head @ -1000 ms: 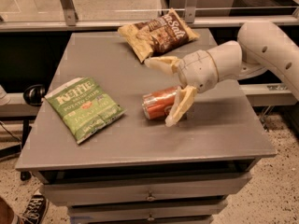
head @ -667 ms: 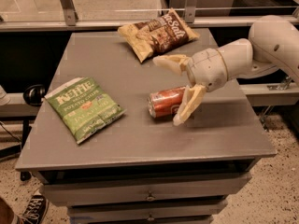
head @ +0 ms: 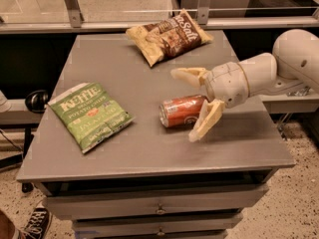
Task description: Move coke can near green jalapeno chip bag
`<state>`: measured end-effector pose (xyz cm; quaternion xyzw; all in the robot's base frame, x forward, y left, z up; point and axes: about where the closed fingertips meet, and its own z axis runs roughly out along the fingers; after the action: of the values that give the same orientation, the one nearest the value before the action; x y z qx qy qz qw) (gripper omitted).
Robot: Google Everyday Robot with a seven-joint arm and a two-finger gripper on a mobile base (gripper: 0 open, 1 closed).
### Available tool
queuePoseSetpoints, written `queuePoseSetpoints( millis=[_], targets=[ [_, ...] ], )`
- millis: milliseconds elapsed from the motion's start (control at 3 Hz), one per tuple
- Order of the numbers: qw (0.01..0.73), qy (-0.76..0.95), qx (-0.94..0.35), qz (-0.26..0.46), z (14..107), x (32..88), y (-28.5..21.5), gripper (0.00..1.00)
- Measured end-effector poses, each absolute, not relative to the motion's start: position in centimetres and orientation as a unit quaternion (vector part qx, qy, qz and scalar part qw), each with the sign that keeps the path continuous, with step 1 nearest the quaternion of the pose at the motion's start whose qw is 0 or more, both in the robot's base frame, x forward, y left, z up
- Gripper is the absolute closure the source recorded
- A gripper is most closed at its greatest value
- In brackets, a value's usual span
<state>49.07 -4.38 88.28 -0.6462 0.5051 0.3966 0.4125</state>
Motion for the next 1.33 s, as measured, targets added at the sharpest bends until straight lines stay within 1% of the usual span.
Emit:
queuePoseSetpoints(
  millis=[667, 1333],
  targets=[
    [0.421, 0.518, -0.629, 0.398, 87.0, 49.1, -5.4, 0.0],
    [0.436, 0.51, -0.617, 0.411, 86.0, 49.5, -4.7, 0.0]
  ],
)
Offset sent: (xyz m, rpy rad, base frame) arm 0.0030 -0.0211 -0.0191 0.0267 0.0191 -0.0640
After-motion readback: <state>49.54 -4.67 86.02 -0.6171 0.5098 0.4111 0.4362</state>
